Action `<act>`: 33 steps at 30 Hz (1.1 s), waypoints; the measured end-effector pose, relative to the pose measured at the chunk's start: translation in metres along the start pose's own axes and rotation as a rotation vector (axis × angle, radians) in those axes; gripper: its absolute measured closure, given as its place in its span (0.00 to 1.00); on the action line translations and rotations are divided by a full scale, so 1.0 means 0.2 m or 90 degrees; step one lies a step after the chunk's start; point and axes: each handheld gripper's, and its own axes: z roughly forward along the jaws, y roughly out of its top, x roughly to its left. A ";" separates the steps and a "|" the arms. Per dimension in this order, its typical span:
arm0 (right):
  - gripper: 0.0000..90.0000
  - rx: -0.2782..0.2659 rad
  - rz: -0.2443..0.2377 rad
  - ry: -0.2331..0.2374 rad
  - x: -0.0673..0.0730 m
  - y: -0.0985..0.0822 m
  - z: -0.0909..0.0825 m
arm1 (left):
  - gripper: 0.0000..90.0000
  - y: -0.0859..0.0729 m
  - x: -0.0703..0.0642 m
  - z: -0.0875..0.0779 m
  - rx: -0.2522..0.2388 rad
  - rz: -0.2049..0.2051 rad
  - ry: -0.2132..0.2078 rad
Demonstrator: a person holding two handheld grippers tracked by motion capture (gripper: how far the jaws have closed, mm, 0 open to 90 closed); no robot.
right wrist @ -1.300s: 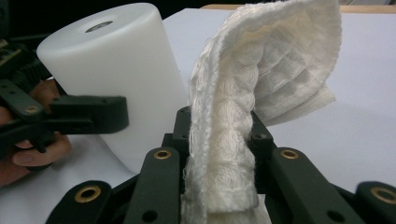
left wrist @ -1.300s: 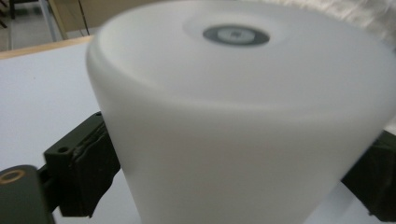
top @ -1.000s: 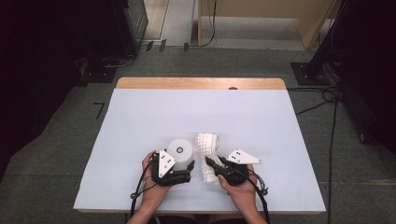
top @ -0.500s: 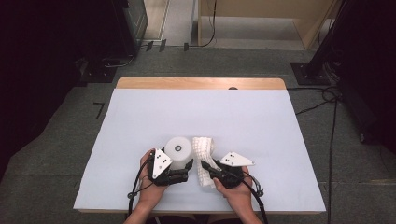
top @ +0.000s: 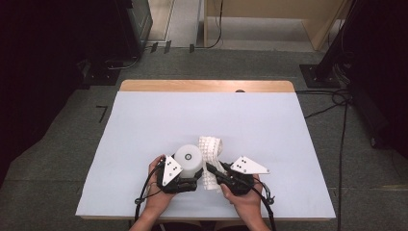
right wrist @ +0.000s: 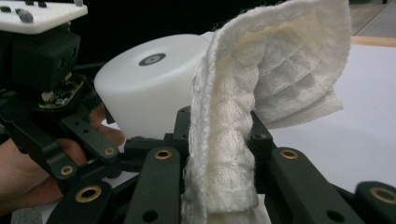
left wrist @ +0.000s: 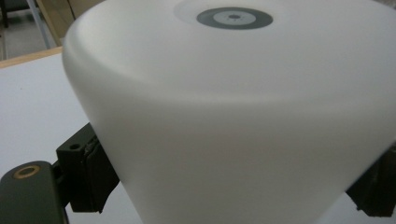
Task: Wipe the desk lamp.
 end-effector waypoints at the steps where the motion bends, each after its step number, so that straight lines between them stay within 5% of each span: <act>1: 0.81 0.004 0.005 0.001 0.00 -0.01 0.00 | 0.09 0.00 0.00 -0.01 -0.004 -0.004 0.001; 9: 0.81 0.052 0.023 0.004 -0.03 -0.09 0.08 | 0.09 0.02 0.04 -0.05 -0.037 -0.014 -0.010; 20: 0.81 0.007 0.010 0.007 0.00 0.00 0.01 | 0.09 -0.01 0.02 0.00 -0.003 -0.003 -0.019; 30: 0.81 0.021 0.021 -0.013 -0.06 -0.04 0.02 | 0.09 -0.04 0.06 0.01 0.007 0.001 -0.018; 33: 0.81 0.024 0.023 -0.019 -0.08 -0.05 0.02 | 0.08 -0.05 0.05 0.01 0.003 -0.018 -0.009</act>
